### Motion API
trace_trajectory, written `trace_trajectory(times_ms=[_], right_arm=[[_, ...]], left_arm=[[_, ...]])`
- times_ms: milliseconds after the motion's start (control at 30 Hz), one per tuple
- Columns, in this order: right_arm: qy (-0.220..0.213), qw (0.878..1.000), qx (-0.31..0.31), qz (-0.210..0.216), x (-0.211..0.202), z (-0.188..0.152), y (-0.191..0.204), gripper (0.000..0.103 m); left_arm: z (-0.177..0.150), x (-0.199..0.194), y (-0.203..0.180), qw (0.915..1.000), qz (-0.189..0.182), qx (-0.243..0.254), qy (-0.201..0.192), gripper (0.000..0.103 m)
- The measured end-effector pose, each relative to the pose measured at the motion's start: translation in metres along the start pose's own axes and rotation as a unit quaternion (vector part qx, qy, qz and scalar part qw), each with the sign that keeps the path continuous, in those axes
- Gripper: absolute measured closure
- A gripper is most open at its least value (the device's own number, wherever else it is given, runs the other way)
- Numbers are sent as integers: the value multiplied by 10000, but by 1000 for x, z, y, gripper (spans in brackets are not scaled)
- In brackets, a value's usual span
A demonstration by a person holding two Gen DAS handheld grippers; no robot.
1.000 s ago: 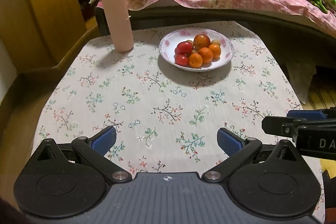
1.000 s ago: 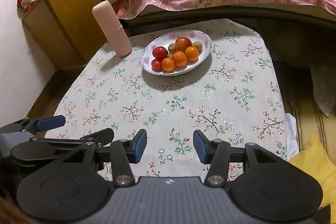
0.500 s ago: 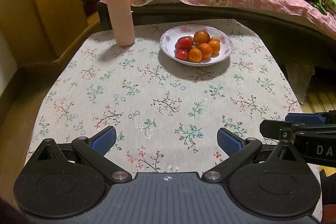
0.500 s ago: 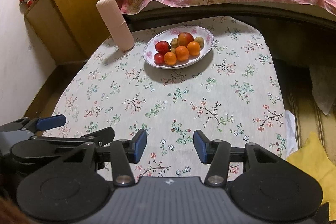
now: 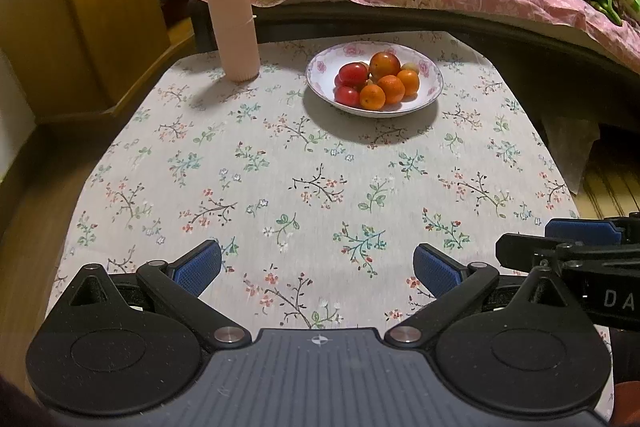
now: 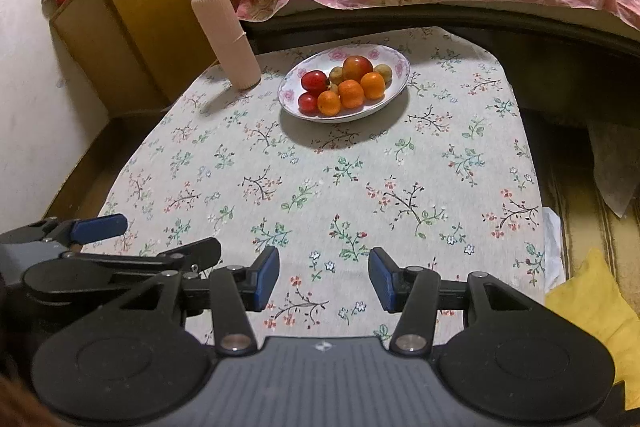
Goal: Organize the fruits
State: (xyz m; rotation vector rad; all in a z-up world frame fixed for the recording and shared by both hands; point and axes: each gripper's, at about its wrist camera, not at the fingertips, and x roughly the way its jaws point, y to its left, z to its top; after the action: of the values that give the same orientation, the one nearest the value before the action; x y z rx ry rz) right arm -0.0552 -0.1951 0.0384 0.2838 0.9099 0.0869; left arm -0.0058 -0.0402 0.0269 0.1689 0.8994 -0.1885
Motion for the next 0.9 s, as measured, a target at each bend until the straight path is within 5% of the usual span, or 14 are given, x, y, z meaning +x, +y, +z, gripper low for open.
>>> trace_trajectory(times_ms=[900], right_arm=[[60,10000,-22,23,-1,-6,3,54]], left_arm=[[-6,0,0,10000,31,-33,32,0]])
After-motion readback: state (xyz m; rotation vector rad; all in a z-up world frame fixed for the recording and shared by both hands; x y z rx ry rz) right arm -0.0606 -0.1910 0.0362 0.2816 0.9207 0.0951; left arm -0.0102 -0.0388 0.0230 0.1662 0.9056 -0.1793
